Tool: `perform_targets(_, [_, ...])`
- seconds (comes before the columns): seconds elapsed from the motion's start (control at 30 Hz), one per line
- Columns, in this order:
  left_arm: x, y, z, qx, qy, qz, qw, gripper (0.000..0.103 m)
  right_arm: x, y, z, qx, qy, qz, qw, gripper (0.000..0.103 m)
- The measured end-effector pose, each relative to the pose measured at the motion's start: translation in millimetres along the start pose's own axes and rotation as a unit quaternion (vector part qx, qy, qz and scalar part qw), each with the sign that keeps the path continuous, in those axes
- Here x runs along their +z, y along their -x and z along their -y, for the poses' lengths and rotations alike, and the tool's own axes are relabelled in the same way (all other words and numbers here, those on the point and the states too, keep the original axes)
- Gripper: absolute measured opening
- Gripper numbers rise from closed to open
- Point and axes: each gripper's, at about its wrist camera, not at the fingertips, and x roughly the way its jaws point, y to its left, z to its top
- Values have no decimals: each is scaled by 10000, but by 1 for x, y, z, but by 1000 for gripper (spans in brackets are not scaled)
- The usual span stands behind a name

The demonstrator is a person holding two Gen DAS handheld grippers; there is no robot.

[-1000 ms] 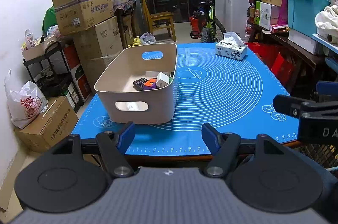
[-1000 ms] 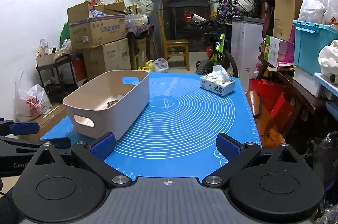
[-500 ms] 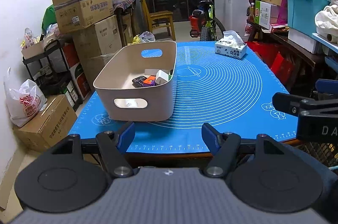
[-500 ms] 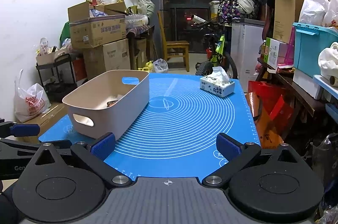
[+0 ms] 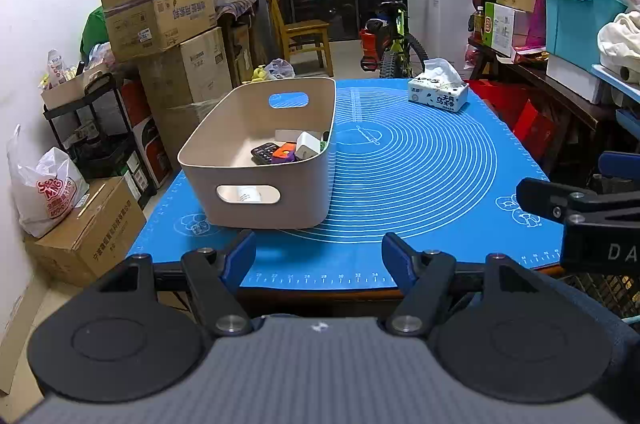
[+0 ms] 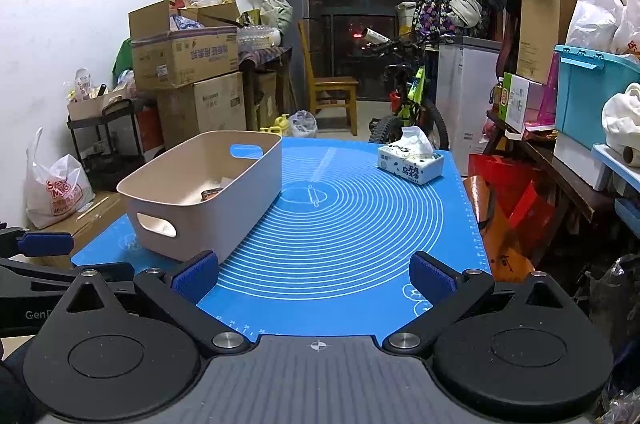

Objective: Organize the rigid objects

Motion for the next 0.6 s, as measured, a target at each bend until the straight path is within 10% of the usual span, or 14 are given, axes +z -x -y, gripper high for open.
perform_targets(0.6, [1,-1,3,-15,-16,-8,10000,70,0,1,1,-8,-2,1,10000,101])
